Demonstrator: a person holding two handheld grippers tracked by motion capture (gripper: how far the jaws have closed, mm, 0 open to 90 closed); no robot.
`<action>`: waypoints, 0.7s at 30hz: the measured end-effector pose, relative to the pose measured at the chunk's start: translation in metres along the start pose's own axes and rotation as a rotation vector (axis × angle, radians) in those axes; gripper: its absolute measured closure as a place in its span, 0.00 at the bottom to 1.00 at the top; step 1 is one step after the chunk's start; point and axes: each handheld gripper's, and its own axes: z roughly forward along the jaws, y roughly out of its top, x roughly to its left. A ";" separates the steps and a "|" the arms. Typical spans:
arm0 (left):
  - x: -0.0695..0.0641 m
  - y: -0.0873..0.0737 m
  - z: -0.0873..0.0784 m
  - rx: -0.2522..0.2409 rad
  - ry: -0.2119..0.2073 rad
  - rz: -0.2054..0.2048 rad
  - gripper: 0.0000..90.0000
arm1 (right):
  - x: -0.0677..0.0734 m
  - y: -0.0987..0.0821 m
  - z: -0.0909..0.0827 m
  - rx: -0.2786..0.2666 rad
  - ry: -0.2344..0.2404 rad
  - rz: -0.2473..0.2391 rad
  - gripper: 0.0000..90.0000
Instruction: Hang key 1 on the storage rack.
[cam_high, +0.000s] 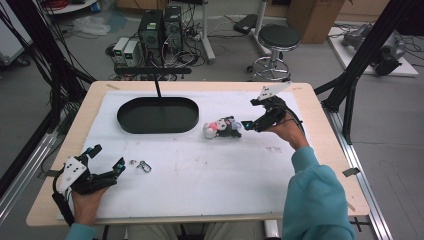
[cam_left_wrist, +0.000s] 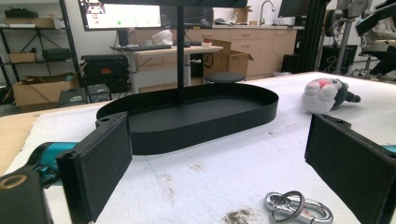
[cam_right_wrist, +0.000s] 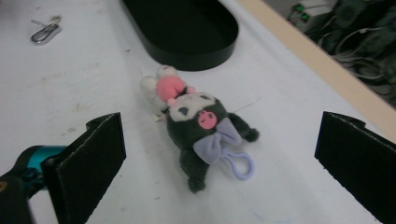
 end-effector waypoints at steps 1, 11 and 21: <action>0.000 0.000 0.000 0.000 0.000 0.000 0.09 | -0.001 0.002 0.004 0.024 0.012 -0.012 0.01; 0.000 0.000 0.000 0.002 -0.001 0.001 0.09 | -0.010 0.022 0.042 0.123 0.103 -0.088 0.01; 0.000 0.000 0.000 0.001 -0.002 0.000 0.09 | -0.015 0.027 0.069 0.188 0.153 -0.094 0.01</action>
